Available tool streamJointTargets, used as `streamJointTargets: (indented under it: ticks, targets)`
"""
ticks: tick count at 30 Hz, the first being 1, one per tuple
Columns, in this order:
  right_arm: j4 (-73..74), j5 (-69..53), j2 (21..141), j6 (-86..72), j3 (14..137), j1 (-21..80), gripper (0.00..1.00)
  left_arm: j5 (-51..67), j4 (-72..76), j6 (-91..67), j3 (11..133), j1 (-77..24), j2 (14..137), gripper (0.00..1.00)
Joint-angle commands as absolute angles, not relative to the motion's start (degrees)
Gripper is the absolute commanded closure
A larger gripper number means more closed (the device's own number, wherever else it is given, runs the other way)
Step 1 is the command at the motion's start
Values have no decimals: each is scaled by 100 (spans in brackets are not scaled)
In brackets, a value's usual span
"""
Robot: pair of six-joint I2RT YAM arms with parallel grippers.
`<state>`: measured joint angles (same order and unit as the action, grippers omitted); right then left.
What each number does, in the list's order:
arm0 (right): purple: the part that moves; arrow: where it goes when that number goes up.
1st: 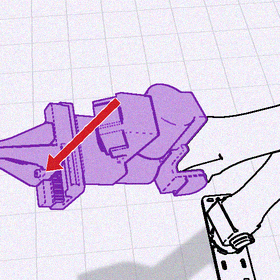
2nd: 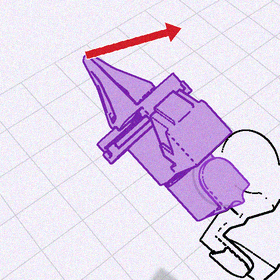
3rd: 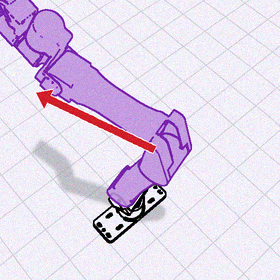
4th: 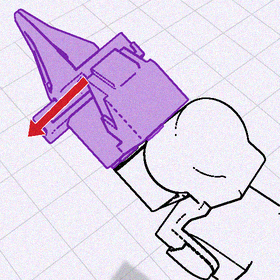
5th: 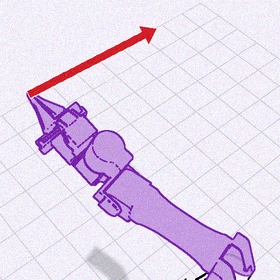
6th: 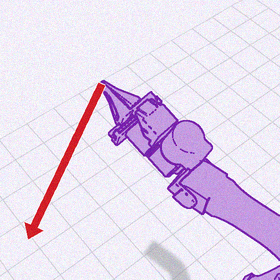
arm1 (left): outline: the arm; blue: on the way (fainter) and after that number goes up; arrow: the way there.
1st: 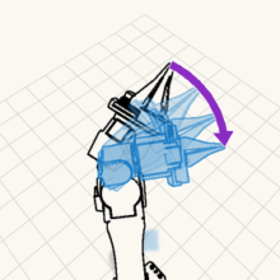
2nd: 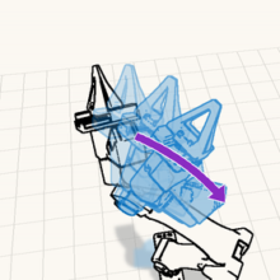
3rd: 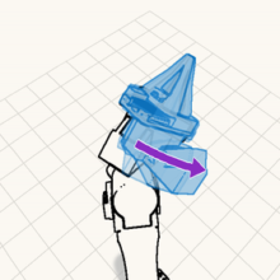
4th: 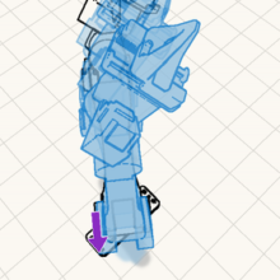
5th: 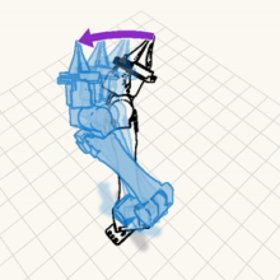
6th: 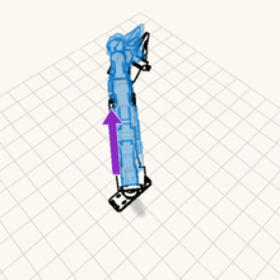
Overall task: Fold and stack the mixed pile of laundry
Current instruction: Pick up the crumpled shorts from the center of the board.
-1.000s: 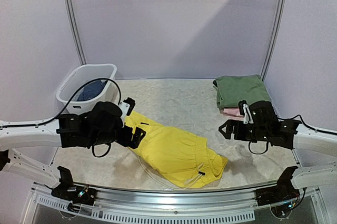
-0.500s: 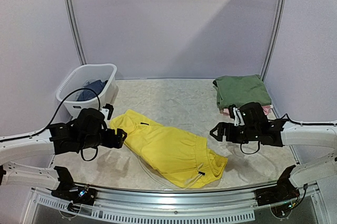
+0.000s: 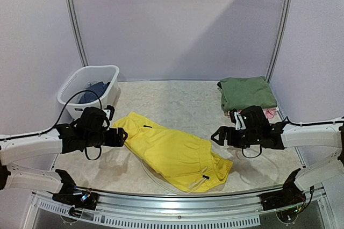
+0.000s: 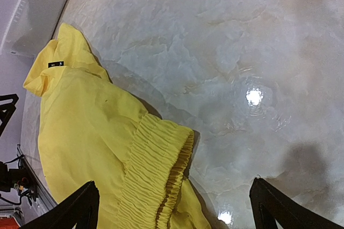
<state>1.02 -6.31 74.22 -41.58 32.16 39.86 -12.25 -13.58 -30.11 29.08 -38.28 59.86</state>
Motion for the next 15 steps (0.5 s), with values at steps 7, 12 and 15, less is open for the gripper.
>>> streamJointTargets:
  ticks: [7,12,15]
  targets:
    - [-307,-754,7770,-4260,3234,4095,1,-785,-623,-2936,3072,-3529,6996,25]
    - [-556,-806,8004,-4287,3252,4109,1,-705,-363,-2907,3262,-3486,7540,32]
    - [-665,-826,8126,-4289,3299,4105,1,-886,-348,-3021,3278,-3451,7599,34]
